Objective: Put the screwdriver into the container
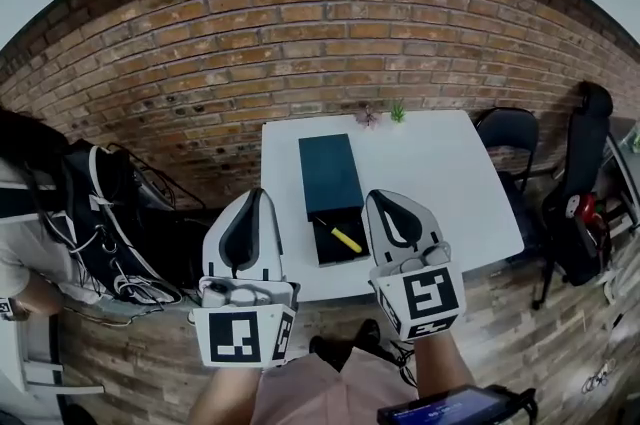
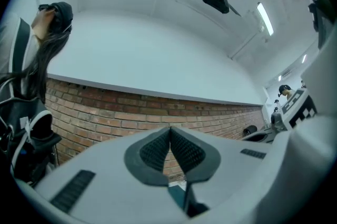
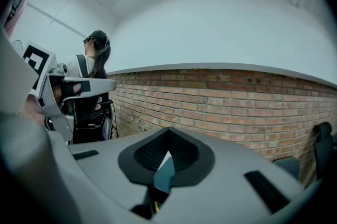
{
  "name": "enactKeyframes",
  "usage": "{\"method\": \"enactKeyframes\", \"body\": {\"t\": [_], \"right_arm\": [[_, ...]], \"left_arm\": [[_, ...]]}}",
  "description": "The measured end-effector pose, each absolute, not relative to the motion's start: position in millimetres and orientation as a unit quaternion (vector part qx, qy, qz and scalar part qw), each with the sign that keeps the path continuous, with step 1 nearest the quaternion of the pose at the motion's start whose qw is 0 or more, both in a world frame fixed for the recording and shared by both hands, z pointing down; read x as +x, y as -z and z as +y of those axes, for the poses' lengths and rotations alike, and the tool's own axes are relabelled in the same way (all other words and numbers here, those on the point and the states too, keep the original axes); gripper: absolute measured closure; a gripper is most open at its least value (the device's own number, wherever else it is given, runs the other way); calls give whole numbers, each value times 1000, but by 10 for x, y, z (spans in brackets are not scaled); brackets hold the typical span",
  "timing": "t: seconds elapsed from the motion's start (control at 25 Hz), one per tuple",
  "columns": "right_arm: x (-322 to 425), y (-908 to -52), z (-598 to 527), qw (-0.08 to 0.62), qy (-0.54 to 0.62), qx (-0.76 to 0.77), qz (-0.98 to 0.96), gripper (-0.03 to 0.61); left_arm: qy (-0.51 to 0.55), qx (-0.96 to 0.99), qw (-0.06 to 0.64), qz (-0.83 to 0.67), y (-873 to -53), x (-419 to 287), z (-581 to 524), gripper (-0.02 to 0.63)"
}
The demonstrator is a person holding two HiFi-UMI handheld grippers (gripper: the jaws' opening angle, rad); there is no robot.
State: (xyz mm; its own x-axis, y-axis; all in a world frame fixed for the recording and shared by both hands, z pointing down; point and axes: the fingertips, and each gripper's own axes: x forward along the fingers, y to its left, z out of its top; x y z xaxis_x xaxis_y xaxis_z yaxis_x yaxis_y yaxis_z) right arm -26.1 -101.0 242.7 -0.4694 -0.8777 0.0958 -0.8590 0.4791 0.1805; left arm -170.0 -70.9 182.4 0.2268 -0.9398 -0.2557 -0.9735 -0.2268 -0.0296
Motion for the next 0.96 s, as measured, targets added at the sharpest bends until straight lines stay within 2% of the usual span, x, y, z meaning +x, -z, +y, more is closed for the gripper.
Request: {"method": "enactKeyframes", "body": {"t": [0.96], "right_arm": [[-100,-2307,-896,78,72,514,-851,580]], "left_arm": [[-93,-787,97,603,-1812,-1476,-672,601]]}}
